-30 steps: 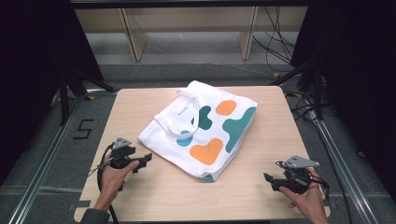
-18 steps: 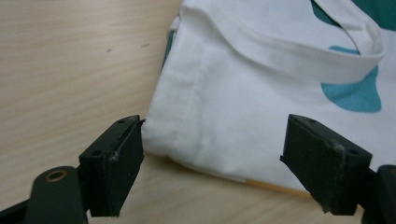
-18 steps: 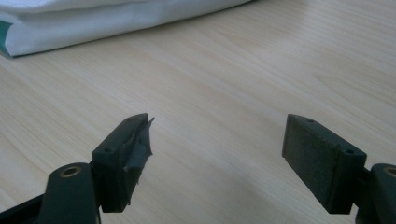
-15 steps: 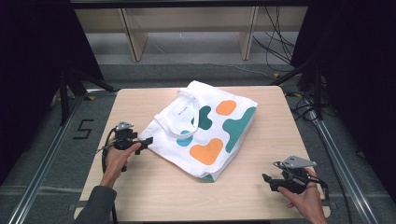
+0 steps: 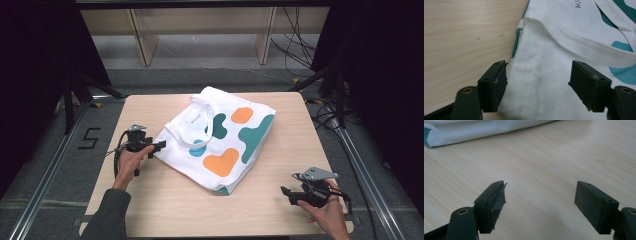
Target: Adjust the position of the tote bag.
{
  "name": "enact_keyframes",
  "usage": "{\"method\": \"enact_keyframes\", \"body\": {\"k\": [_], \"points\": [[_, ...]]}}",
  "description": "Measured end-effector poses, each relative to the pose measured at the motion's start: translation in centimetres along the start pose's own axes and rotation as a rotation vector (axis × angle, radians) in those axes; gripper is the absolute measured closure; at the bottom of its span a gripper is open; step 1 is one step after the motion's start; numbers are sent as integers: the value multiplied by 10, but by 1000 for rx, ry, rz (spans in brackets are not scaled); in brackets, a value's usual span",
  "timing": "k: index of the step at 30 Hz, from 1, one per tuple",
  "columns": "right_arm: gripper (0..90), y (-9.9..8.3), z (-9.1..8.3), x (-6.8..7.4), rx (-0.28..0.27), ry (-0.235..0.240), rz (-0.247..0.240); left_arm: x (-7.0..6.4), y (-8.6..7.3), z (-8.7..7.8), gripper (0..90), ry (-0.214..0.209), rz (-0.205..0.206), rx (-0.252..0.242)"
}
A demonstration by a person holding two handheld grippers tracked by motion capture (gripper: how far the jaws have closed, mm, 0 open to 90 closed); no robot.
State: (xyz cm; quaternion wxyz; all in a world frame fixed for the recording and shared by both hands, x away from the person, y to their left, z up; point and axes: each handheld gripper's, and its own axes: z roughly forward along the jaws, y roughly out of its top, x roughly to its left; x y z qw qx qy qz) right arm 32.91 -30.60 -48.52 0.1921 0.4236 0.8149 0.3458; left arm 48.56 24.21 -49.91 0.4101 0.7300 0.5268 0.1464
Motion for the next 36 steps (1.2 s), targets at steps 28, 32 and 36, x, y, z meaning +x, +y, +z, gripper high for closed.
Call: {"method": "enact_keyframes", "body": {"k": [28,32,36], "points": [[291,0,-1,2,7,26,5,-32,-38,-35,830,-138,123,47],[318,1,1,6,8,88,36,-42,-47,-42,829,-175,125,38],[325,2,4,12,-3,124,76,-53,-56,-47,825,-200,109,21]]}}
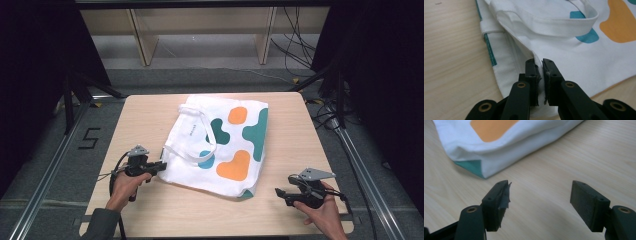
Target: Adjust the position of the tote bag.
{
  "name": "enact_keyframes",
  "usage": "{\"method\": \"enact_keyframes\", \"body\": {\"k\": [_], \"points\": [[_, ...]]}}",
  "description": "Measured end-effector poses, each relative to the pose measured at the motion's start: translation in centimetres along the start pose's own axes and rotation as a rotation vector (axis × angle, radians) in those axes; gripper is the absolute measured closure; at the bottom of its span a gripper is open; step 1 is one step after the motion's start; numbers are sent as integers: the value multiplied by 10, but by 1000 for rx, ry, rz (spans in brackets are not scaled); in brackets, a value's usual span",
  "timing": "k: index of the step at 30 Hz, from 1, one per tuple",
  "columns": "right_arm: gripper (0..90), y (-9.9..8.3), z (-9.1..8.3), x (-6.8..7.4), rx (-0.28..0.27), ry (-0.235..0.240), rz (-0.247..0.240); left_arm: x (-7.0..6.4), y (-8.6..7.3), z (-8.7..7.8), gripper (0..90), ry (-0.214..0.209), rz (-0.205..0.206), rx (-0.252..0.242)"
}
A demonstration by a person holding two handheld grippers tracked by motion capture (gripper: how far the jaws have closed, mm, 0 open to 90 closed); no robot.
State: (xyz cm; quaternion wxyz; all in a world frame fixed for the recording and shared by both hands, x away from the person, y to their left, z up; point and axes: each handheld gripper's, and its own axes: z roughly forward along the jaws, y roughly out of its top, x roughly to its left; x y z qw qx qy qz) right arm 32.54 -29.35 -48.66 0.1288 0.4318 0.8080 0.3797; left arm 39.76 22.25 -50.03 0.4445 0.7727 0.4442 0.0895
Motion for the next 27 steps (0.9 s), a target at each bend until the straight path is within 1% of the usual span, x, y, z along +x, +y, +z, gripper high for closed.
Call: {"method": "enact_keyframes", "body": {"k": [1,2,3,4,5,6,7,8,9,10,11,12,13,14,15,16,17,18,19,20,21,22,23,24,25,26,27], "points": [[325,0,1,1,-4,20,2,-3,-2,-1,823,-2,-3,-2],[325,1,2,2,1,28,6,-6,-3,-2,822,-8,0,-7],[325,1,3,2,7,15,-3,-9,-4,-4,822,-11,2,-10],[325,2,4,1,11,27,-8,-13,-6,-5,822,-9,-3,-19],[325,2,7,0,4,34,-16,-17,-7,-6,821,-4,7,-19],[325,4,7,0,11,39,-10,-22,-8,-7,820,-10,23,-8],[325,4,8,3,3,46,26,-28,-9,-7,819,-20,27,-9],[325,5,9,3,3,57,28,-34,-10,-8,819,-34,36,-13],[322,6,11,2,-15,67,11,-39,-12,-8,818,-44,48,-14],[318,7,12,7,2,48,16,-44,-13,-8,817,-56,52,-9],[315,9,13,10,7,36,-3,-48,-15,-8,816,-67,65,-7],[313,12,13,13,12,46,-16,-52,-16,-8,816,-77,68,0],[315,12,15,15,-2,82,15,-56,-18,-7,815,-89,68,1],[312,14,17,14,-16,98,19,-59,-19,-7,815,-91,71,1],[309,14,19,15,-6,98,28,-62,-20,-7,814,-101,72,5],[300,14,20,15,9,90,46,-64,-21,-7,814,-102,63,14],[300,14,21,15,6,77,44,-66,-22,-6,814,-107,65,9],[300,14,21,15,6,77,44,-66,-22,-6,813,-107,65,9],[311,16,23,15,3,92,75,-69,-24,-6,813,-120,66,14],[321,17,25,14,-3,100,87,-69,-24,-6,812,-124,77,19],[322,18,27,17,20,100,142,-71,-24,-5,811,-120,60,16],[364,18,29,13,22,76,112,-73,-25,-5,811,-118,63,18],[413,19,31,12,20,78,113,-74,-25,-4,811,-127,66,15],[445,21,34,11,20,86,132,-75,-26,-4,810,-131,71,20],[527,22,36,9,14,80,125,-77,-27,-3,810,-132,73,13],[527,22,36,9,14,80,125,-77,-27,-3,810,-132,73,13],[672,26,40,4,7,62,100,-81,-28,-3,810,-138,71,22]]}}
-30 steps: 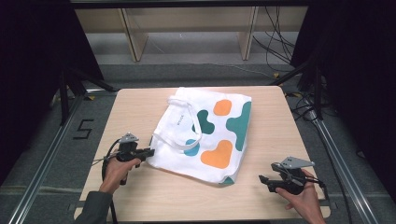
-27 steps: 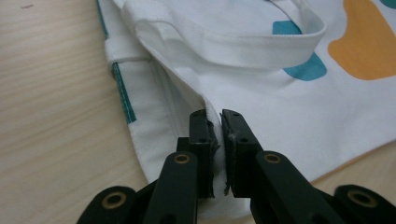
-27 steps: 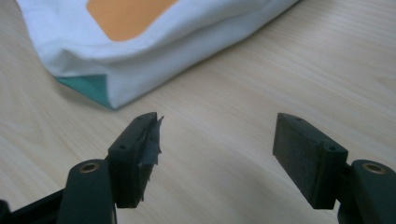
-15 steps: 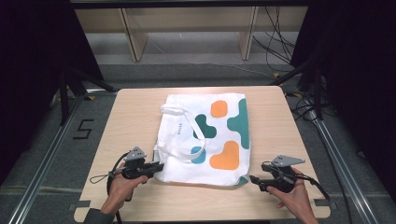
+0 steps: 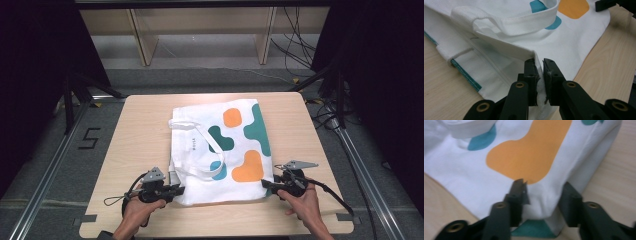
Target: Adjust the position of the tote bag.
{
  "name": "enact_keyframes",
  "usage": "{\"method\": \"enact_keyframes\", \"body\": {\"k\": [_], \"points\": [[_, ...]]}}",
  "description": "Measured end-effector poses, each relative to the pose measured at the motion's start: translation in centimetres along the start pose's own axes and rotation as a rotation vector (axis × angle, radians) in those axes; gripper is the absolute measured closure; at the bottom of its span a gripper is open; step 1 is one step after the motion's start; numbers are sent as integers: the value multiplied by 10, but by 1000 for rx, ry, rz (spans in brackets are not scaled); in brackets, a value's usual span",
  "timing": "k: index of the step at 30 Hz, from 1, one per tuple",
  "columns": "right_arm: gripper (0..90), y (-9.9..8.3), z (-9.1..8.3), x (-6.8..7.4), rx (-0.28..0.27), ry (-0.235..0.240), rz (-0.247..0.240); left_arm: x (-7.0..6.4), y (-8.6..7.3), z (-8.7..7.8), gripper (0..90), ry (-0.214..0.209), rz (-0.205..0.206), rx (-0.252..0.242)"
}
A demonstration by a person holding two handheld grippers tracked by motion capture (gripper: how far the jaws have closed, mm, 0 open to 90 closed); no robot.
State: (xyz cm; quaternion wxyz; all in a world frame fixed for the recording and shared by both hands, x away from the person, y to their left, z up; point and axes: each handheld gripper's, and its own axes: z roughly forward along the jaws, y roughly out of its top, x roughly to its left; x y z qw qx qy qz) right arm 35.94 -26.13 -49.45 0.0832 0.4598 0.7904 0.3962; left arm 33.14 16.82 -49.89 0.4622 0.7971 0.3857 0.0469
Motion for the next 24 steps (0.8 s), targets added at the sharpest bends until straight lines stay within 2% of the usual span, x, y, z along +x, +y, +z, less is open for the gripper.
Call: {"method": "enact_keyframes", "body": {"k": [1,2,3,4,5,7,10,11,14,16,18,19,21,22,24], "points": [[732,2,1,-2,0,-26,-15,-3,-1,1,809,-2,0,-5],[788,4,2,-4,-5,-20,-15,-6,-1,2,809,-12,14,-1],[827,6,3,-7,-9,-23,-35,-10,-2,3,808,-17,11,-4],[849,8,4,-7,2,-42,-21,-14,-2,5,808,-30,16,-3],[863,12,5,-14,-1,-60,-73,-19,-3,8,807,-41,3,-1],[875,18,8,-21,3,-86,-95,-30,-3,15,806,-53,30,29],[882,28,11,-33,4,-136,-119,-46,-3,27,806,-84,64,54],[883,32,12,-37,-5,-164,-135,-51,-2,32,805,-101,52,49],[884,45,14,-50,-15,-184,-134,-67,1,45,805,-122,63,53],[885,53,15,-60,-36,-189,-142,-75,5,54,804,-120,99,67],[884,61,14,-67,-35,-191,-151,-83,8,62,803,-132,140,68],[884,64,15,-72,-37,-193,-173,-86,9,66,803,-138,139,59],[877,68,16,-76,-43,-202,-156,-94,11,76,804,-147,110,50],[869,68,17,-80,-58,-207,-167,-97,12,81,807,-147,138,57],[778,69,15,-82,-52,-213,-134,-106,13,90,807,-147,159,51]]}}
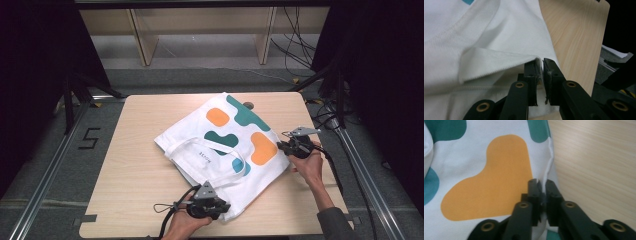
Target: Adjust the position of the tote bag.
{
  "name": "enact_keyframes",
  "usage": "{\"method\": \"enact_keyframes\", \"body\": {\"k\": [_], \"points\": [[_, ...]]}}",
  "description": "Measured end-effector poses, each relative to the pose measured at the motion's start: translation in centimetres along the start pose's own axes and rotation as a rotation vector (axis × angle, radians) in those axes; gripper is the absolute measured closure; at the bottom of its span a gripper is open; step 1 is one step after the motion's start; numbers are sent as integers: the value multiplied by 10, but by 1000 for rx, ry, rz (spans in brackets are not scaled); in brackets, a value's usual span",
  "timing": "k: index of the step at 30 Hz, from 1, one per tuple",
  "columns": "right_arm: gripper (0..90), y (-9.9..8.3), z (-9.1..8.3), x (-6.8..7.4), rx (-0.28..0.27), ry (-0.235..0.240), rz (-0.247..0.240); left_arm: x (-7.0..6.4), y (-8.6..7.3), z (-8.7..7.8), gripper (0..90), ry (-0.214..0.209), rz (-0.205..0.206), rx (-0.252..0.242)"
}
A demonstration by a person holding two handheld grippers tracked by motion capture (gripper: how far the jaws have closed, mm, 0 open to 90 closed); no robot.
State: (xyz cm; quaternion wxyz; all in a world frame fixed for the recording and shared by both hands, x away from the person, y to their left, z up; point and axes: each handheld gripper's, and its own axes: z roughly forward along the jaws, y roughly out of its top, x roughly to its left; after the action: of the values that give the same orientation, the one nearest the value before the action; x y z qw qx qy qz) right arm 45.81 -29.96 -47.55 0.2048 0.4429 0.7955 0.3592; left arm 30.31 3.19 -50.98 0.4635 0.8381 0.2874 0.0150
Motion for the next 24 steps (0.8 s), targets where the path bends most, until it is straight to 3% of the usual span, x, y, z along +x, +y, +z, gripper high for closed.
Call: {"method": "enact_keyframes", "body": {"k": [2,4,5,6,8,9,11,13,14,15,18,19,20,21,24], "points": [[740,1,-11,-1,-17,5,15,-6,1,3,799,13,42,1],[713,2,-27,-1,-30,14,9,-5,1,-2,759,-13,52,-6],[679,1,-34,1,-39,22,12,-5,0,-5,715,-44,19,-15],[653,0,-40,6,-46,34,17,-3,0,-12,660,-54,22,-12],[589,-3,-49,16,-34,54,-4,0,1,-28,541,-34,30,-32],[560,-3,-52,23,-22,81,8,2,1,-38,501,-28,33,-40],[508,-5,-59,37,-11,101,-5,6,0,-60,419,22,26,-90],[456,-5,-65,54,6,129,-17,17,-4,-82,394,109,48,-93],[445,-5,-66,60,6,141,-48,24,-6,-90,382,166,43,-91],[438,-5,-67,70,11,172,-34,35,-9,-97,374,197,44,-95],[407,-2,-69,94,7,213,-53,63,-18,-109,363,283,-49,-91],[401,-1,-69,100,10,227,-85,74,-23,-113,353,313,-86,-97],[401,-1,-69,100,10,227,-85,74,-23,-113,348,313,-86,-97],[394,-1,-69,115,24,253,-76,78,-25,-116,348,326,-73,-79],[372,-1,-64,130,28,291,-125,92,-31,-120,335,379,-76,-41]]}}
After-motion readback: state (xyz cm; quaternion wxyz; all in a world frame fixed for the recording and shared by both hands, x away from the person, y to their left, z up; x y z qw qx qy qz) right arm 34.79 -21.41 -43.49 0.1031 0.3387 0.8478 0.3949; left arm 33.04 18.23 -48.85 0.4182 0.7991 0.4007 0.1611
